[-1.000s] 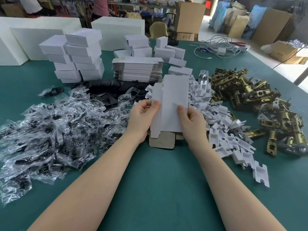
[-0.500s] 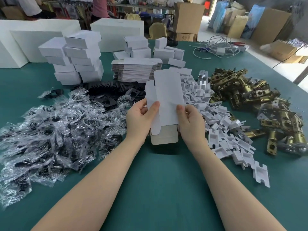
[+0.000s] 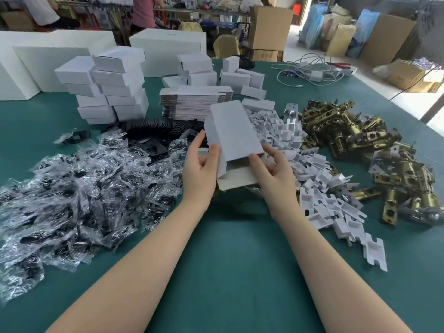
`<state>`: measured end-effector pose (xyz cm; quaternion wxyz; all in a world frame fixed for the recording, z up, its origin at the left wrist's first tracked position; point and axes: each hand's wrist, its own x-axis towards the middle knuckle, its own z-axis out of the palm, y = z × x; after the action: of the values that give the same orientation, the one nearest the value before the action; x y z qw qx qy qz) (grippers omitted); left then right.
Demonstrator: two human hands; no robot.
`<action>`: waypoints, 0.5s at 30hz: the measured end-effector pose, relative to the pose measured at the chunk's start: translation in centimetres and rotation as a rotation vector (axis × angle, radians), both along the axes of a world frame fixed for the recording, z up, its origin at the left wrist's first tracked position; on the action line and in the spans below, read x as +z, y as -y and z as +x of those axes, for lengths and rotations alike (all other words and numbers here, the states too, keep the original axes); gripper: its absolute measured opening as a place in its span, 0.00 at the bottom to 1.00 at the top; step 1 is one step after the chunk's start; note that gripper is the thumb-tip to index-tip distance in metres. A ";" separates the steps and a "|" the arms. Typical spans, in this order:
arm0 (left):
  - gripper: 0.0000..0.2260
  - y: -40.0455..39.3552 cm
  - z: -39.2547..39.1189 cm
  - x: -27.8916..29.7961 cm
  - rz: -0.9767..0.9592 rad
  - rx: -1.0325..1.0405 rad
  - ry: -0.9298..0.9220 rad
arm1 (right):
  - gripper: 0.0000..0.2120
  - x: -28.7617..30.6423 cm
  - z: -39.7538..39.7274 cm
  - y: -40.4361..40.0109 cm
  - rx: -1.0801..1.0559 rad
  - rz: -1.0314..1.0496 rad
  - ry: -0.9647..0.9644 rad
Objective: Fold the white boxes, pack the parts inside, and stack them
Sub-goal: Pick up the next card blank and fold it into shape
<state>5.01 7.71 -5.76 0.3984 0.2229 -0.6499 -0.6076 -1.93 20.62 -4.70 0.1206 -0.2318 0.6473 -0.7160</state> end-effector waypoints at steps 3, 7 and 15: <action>0.18 0.2 -0.1 -0.2 -0.051 -0.094 0.058 | 0.16 0.0 0.1 0.0 -0.021 -0.007 -0.070; 0.22 0.0 -0.1 -0.1 -0.269 -0.111 0.164 | 0.19 0.0 -0.3 -0.2 -0.058 0.040 -0.061; 0.37 -1.2 0.3 0.3 -0.312 -0.175 0.311 | 0.21 -0.3 -0.9 -0.5 -0.184 0.102 -0.210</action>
<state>5.34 8.95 -5.48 0.2690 0.1926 -0.8063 -0.4903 -2.80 21.09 -5.03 -0.0024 -0.2386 0.7106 -0.6619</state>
